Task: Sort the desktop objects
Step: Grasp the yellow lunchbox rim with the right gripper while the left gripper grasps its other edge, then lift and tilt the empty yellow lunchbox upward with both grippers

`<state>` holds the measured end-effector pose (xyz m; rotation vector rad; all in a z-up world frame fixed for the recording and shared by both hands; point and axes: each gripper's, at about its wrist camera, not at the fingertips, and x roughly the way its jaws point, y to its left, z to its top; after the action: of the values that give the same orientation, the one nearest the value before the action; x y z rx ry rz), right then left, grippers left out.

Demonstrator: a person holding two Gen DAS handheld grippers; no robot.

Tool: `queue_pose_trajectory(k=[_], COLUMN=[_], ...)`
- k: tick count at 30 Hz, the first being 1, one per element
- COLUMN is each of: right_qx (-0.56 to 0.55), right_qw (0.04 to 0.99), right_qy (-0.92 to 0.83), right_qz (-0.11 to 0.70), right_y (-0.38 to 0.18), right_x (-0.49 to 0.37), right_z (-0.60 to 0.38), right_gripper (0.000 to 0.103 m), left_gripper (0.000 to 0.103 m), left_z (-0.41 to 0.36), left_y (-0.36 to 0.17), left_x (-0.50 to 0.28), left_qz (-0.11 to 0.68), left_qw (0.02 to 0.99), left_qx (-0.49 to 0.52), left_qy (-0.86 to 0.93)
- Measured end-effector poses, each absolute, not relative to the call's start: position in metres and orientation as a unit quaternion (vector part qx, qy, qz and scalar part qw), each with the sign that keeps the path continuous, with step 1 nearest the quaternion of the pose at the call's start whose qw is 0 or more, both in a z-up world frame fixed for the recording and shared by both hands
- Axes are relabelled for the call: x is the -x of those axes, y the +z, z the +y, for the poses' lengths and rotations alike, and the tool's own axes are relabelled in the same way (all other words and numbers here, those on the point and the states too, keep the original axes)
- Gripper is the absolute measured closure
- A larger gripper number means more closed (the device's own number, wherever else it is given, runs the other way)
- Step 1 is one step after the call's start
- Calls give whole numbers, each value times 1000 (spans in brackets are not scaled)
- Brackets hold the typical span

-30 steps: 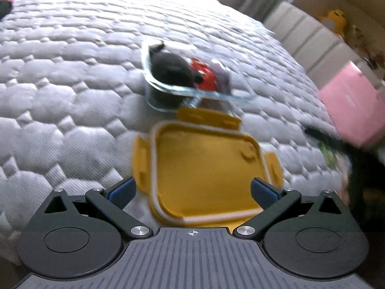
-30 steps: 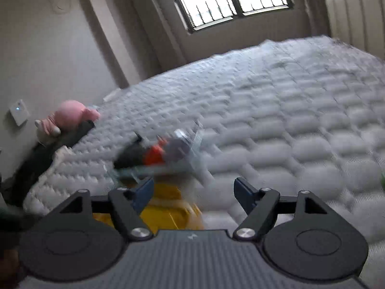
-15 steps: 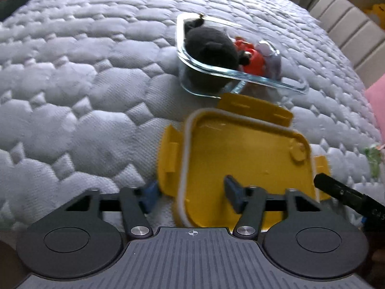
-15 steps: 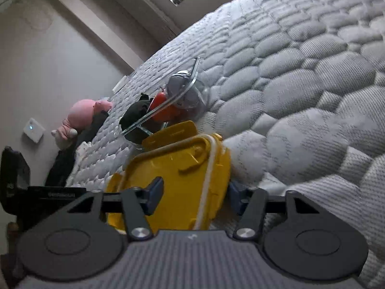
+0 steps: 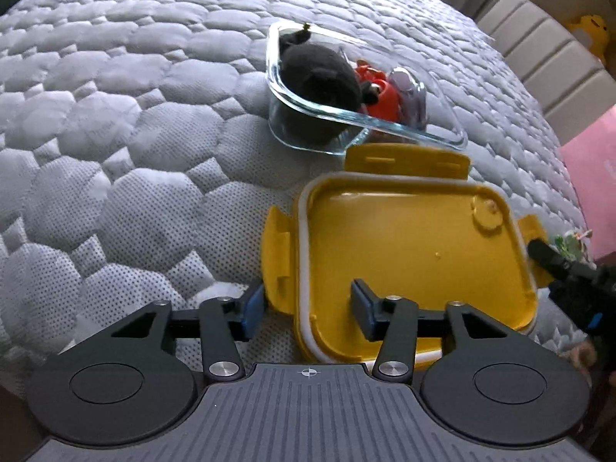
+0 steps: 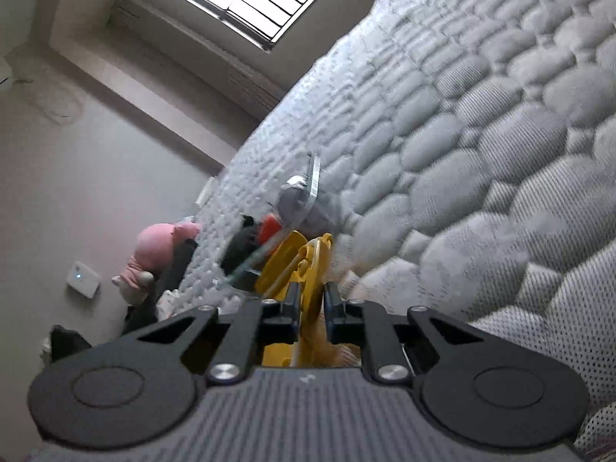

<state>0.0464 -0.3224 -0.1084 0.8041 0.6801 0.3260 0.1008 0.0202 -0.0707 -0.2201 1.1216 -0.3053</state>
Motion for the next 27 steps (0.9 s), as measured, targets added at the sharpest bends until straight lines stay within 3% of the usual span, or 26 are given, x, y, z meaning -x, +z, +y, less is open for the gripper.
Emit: queue_pose_trajectory(k=[6, 11, 16, 27], right_qx=[-362, -341, -288, -222], right_qw=[860, 870, 886, 889], right_qy=[165, 176, 196, 242], right_qz=[319, 311, 307, 319], right_y=[-87, -68, -41, -8], right_x=[-53, -56, -56, -66], right_z=[-307, -291, -258, -185], right_gripper=[87, 87, 87, 84], left_gripper=[28, 24, 11, 11], left_z=[31, 17, 2, -8], left_y=[-34, -10, 4, -4], left_x=[-77, -50, -19, 2], left_qz=[462, 425, 388, 365], left_qw=[872, 887, 895, 903], left_qx=[78, 26, -21, -63], left_qy=[-145, -177, -221, -218])
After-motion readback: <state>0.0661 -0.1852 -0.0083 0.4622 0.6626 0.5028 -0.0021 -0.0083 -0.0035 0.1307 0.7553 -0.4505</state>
